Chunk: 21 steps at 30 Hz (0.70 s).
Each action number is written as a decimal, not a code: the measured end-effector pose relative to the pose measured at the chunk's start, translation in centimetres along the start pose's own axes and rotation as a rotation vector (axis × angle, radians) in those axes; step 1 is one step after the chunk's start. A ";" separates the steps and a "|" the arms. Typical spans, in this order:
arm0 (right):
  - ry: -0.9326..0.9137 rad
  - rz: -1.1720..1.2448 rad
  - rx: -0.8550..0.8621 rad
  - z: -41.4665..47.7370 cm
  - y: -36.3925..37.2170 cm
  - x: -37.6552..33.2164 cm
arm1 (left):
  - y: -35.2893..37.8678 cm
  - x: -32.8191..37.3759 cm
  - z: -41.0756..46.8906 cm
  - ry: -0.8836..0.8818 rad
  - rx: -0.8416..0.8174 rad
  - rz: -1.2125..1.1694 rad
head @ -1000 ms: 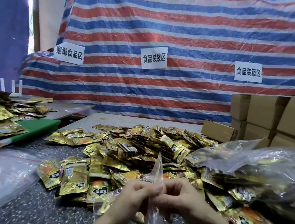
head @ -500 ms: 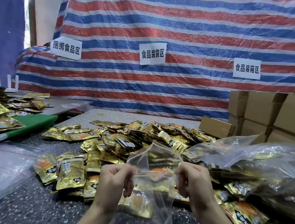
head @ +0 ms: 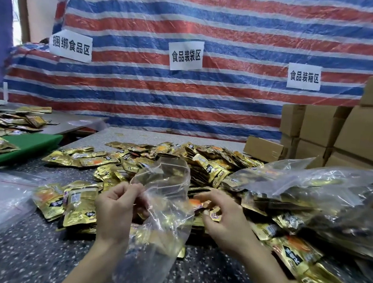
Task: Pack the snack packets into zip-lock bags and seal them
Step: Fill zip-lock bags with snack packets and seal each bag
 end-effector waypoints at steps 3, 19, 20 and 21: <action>-0.004 -0.070 -0.071 0.0 1.8 0.6 | -0.2 0.2 0.0 0.048 0.000 0.008; -0.061 -0.282 -0.174 -0.9 3.8 0.7 | 0.1 0.2 -0.1 0.130 -0.042 0.045; -0.063 -0.310 -0.176 -1.0 3.9 0.7 | 0.2 0.2 -0.2 0.140 -0.051 0.053; -0.064 -0.343 -0.172 -1.0 4.0 0.6 | 0.3 0.3 -0.3 0.148 -0.058 0.062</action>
Point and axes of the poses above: each hand's wrist, its own z-axis towards the middle knuckle, its own y-axis out of the palm, x = y × z, the point moved 7 cm from there along z, towards the middle knuckle, and after that the axes turned 7 degrees about x, right-handed, at the moved point
